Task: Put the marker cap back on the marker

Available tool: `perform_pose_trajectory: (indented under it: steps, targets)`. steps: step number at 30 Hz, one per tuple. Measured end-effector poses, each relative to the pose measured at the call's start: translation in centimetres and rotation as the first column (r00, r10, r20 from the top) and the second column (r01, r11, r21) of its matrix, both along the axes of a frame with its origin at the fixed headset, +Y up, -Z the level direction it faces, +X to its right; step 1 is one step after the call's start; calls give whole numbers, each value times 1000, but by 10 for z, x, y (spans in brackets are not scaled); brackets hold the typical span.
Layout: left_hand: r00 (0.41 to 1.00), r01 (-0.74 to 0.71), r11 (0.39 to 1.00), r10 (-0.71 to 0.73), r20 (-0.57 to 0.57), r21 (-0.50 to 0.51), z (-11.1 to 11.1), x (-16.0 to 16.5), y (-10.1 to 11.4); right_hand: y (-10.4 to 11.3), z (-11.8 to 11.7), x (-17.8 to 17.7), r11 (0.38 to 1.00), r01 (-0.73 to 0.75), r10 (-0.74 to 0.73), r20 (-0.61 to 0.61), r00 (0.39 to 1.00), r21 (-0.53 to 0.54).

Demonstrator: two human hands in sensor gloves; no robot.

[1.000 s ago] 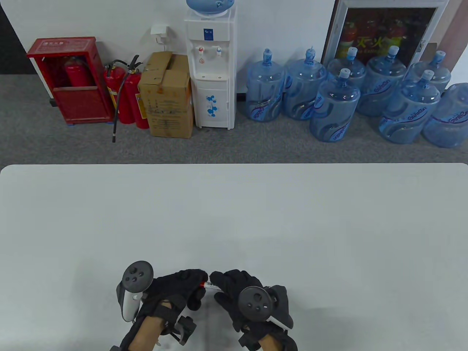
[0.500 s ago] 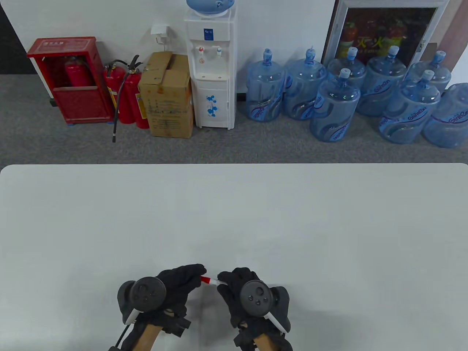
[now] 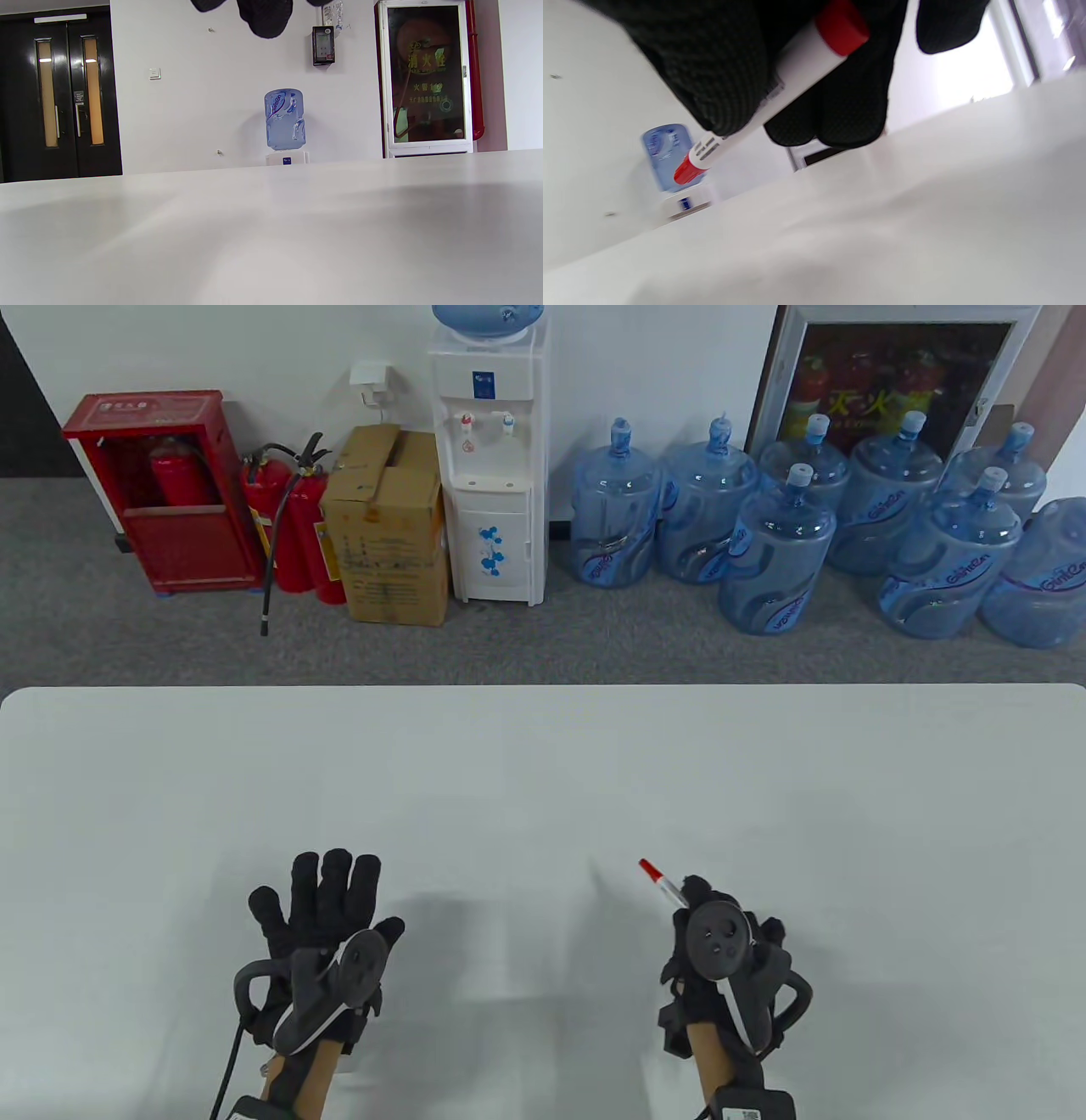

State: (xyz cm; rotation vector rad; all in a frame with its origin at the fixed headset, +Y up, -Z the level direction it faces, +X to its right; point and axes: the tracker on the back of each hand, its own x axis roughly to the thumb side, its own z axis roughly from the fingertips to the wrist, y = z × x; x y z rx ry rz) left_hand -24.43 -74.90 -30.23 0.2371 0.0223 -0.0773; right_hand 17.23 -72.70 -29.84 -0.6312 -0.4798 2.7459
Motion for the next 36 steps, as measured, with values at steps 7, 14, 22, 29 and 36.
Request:
perform_pose_trajectory:
  steps: [7, 14, 22, 29, 36]
  targets:
    - [1000, 25, 999, -25, -7, -24, 0, 3, -4, -13, 11, 61, 985, -161, 169, 239, 956, -54]
    - [999, 51, 998, -51, -1, -37, 0, 7, -6, -29, 11, 79, 960, -182, 242, 307, 921, -211]
    - [999, 46, 998, -46, -5, -46, 0, 7, -8, -28, 8, 77, 931, -229, 315, 307, 898, -286]
    - [1000, 29, 998, -29, -9, -60, 0, 7, -10, -27, 8, 79, 925, -216, 315, 316, 895, -312]
    - [1000, 14, 997, -15, -12, -75, 1, 8, -10, -29, 8, 83, 926, -172, 287, 329, 900, -337]
